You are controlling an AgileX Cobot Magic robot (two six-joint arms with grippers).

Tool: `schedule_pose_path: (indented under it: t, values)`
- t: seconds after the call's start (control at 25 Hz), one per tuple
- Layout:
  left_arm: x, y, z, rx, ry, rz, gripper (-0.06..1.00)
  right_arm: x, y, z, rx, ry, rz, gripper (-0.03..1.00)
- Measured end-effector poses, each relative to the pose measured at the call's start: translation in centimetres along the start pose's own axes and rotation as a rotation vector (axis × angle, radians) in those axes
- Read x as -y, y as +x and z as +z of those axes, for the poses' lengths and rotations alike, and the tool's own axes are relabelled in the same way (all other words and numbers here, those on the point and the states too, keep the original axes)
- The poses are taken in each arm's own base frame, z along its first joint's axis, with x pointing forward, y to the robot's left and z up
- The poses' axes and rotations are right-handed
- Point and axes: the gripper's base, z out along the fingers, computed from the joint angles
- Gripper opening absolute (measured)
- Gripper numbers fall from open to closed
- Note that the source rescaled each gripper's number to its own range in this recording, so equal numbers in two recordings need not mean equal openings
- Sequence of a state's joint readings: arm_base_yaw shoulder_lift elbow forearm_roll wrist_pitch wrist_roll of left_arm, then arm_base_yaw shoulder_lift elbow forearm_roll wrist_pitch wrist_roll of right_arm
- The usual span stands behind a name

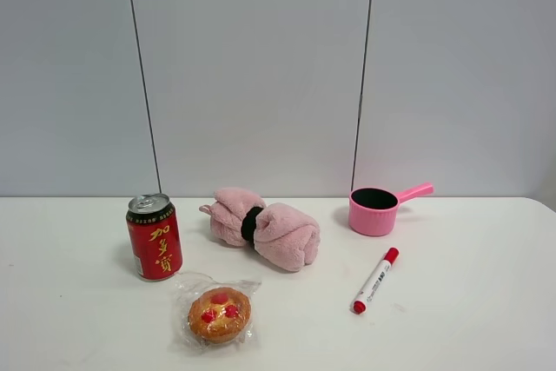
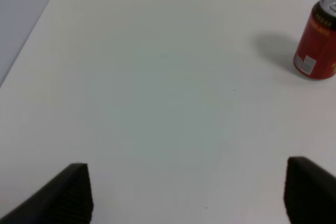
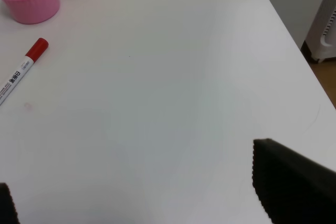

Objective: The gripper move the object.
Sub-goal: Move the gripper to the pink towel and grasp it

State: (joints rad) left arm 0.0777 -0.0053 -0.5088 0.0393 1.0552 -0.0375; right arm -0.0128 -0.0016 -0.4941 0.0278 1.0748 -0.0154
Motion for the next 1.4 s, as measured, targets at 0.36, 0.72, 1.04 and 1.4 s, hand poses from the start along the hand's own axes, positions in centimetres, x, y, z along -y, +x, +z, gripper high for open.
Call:
schedule_pose_path:
  t: [0.36,0.72,1.04,1.4]
  values:
    - [0.0,0.0,0.0,0.0,0.0,-0.001,1.0,0.0,0.0,0.0,0.0,-0.002,0.002,0.85]
    - [0.0,0.0,0.0,0.0,0.0,-0.001,1.0,-0.4,-0.3,-0.2,0.028,-0.046,-0.005,0.85]
    - [0.0,0.0,0.0,0.0,0.0,0.0,1.0,-1.0,-3.0,-2.6,0.23,-0.111,0.038,0.85]
    - [0.0,0.0,0.0,0.0,0.0,-0.001,1.0,-3.3,-8.6,-1.4,0.162,-0.376,0.026,0.84]
